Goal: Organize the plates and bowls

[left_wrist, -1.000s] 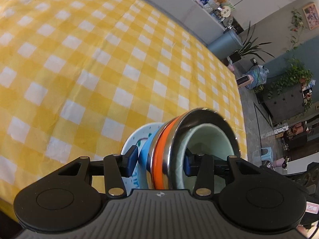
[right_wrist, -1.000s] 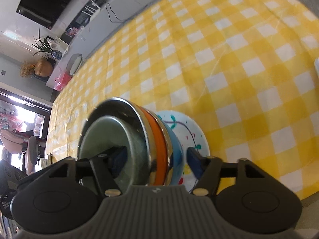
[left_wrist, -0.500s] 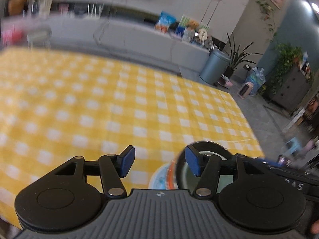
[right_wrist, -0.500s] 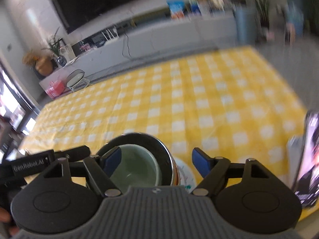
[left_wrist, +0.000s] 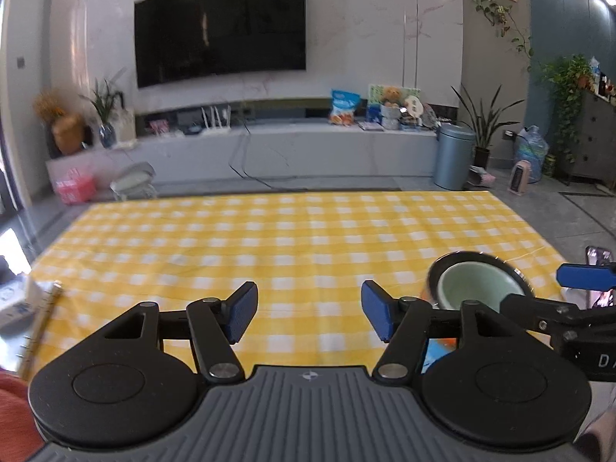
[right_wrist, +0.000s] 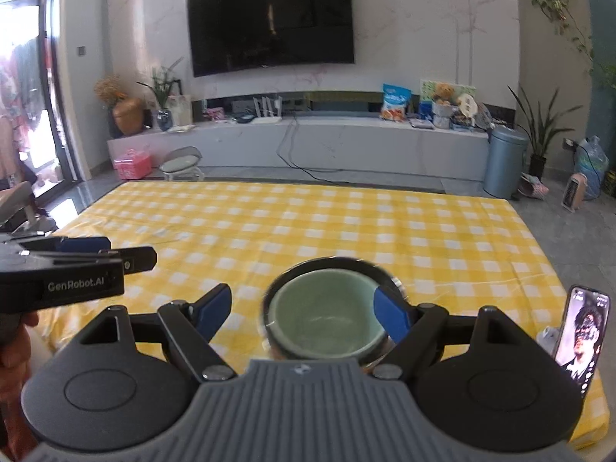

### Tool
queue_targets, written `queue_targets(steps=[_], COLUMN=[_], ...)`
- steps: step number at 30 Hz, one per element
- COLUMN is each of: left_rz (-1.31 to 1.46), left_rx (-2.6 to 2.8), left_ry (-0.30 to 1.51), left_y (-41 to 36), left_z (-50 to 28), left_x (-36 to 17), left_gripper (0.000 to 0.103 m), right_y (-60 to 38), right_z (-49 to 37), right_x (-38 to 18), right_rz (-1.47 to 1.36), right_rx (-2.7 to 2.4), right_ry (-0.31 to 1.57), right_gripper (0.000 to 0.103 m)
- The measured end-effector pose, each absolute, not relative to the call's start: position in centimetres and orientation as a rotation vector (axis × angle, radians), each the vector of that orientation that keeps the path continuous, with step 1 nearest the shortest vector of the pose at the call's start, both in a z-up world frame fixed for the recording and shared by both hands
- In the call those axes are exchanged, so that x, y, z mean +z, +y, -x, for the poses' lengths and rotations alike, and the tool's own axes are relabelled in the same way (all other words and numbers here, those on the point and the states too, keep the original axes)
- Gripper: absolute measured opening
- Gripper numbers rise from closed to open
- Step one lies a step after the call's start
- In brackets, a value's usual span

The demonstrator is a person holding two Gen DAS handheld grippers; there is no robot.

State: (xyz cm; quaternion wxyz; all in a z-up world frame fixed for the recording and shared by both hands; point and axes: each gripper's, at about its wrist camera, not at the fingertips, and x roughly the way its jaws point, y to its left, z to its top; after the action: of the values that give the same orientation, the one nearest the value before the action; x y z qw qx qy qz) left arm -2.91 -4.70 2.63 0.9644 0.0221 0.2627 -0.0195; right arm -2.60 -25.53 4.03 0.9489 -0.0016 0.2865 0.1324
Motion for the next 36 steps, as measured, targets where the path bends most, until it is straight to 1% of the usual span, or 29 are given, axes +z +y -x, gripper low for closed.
queue_targets(steps=[2, 8, 13, 18, 26, 36], left_rz=[-0.084, -0.083, -0.078, -0.091, -0.087, -0.079], left_rx=[-0.019, -0.018, -0.021, -0.028, -0.015, -0.013], left_ry=[0.513, 0.552, 0.596, 0.660, 0.709, 0.738], left_y=[-4.8, -4.4, -3.9, -3.5, -2.9, -2.9], left_z=[3.6, 4.9, 5.2, 5.5, 5.3, 4.8], left_x=[2.6, 1.3, -0.4, -1.9, -3.3, -3.6], left_gripper=[0.080, 0.080, 0.081, 0.081, 0.081, 0.081], right_y=[-24.9, -23.6, -23.6, -23.4, -23.1, -22.7], right_z=[3.8, 6.1, 7.1, 7.5, 6.9, 6.2], right_x=[3.7, 2.4, 1.7, 0.6, -0.4, -1.4], right_rz=[0.029, 0.090, 0.097, 0.077, 0.067, 0.058], right_rx=[0.282, 0.223, 0.181, 0.168, 0.138, 0.161], right_ry=[0.564, 0.549, 0.541, 0.607, 0.675, 0.722], right_gripper=[0.080, 0.083, 0.089, 0.089, 0.090, 0.090])
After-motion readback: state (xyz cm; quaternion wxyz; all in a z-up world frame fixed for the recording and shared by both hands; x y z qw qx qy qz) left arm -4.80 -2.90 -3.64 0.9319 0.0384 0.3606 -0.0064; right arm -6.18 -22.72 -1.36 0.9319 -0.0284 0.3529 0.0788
